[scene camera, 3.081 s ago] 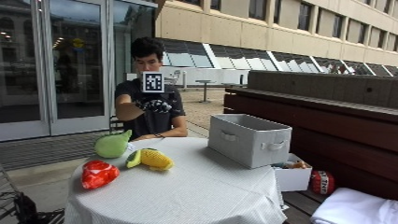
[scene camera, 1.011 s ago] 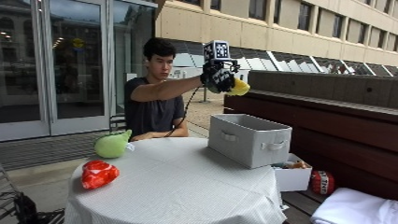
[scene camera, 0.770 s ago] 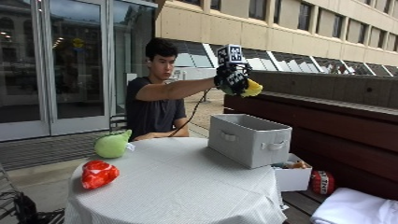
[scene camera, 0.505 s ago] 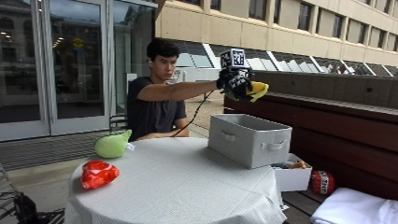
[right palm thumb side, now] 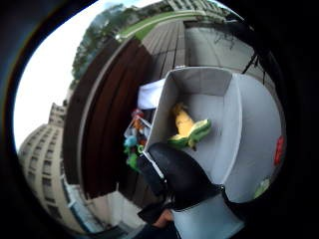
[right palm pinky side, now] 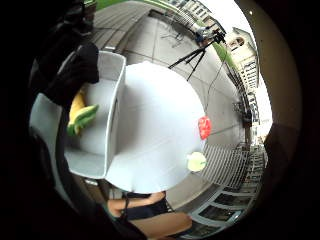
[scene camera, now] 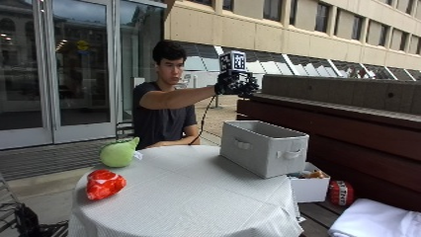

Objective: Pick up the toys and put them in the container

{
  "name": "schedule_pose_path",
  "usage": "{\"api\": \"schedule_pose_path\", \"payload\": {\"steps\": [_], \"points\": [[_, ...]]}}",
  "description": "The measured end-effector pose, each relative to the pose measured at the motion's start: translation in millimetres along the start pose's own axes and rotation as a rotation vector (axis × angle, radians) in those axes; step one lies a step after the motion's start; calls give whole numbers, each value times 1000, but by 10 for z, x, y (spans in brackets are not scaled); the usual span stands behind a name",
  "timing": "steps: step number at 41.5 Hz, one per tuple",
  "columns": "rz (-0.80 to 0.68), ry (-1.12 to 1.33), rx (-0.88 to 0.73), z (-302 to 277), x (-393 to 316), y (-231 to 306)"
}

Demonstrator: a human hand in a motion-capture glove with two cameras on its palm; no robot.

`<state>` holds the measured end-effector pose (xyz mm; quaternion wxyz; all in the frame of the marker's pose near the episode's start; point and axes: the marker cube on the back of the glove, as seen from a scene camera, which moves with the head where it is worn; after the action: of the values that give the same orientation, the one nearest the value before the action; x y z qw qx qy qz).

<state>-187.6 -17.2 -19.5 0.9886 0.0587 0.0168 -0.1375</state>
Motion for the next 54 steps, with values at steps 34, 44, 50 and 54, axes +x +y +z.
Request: {"api": "schedule_pose_path", "payload": {"steps": [34, 44, 50, 54], "points": [[323, 111, -87, 118, 3162, 1872], [381, 69, -210, 612, 3735, 2390], [396, 79, -119, 1101, 4064, 2582], [281, 79, -37, 1330, 4239, 2664]]}}
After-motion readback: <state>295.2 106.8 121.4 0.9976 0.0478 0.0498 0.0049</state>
